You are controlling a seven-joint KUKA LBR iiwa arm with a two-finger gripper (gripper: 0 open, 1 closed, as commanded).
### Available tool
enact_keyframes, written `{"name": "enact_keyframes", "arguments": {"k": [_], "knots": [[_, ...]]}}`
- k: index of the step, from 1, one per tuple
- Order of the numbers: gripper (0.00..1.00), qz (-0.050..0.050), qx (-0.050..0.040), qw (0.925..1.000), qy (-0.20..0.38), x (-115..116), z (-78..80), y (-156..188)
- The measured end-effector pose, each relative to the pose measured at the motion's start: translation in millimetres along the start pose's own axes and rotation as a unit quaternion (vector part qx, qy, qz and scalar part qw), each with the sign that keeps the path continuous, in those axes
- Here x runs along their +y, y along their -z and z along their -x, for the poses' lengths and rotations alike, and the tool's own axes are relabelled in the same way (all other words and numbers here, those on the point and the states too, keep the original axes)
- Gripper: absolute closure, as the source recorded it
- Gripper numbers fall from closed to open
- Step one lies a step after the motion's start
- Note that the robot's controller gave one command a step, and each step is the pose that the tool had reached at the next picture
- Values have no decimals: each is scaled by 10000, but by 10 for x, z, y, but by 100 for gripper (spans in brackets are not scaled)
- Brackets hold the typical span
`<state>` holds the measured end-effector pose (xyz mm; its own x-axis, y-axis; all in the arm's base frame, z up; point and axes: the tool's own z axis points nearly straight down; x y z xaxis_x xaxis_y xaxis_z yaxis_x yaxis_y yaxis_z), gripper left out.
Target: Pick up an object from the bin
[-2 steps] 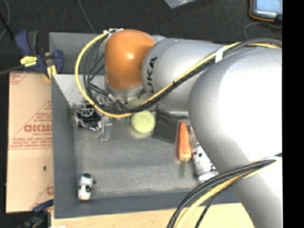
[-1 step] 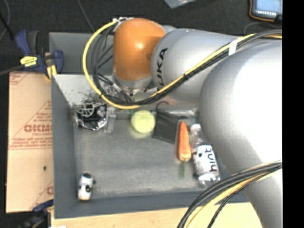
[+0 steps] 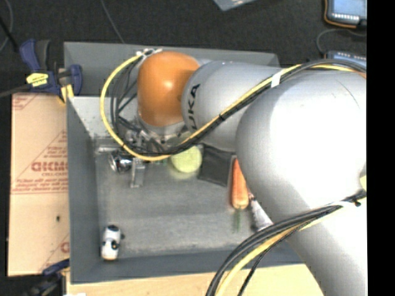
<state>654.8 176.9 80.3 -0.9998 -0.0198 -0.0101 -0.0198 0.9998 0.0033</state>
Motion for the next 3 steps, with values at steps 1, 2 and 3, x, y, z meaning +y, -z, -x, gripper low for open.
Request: {"name": "enact_keyframes", "arguments": {"k": [1, 2, 3], "knots": [[100, 83, -145, 9978, -644, -108, 48, 11], [100, 82, -150, 9977, -650, -113, 53, 14], [100, 102, -242, 9976, -647, -114, 98, 194]]}}
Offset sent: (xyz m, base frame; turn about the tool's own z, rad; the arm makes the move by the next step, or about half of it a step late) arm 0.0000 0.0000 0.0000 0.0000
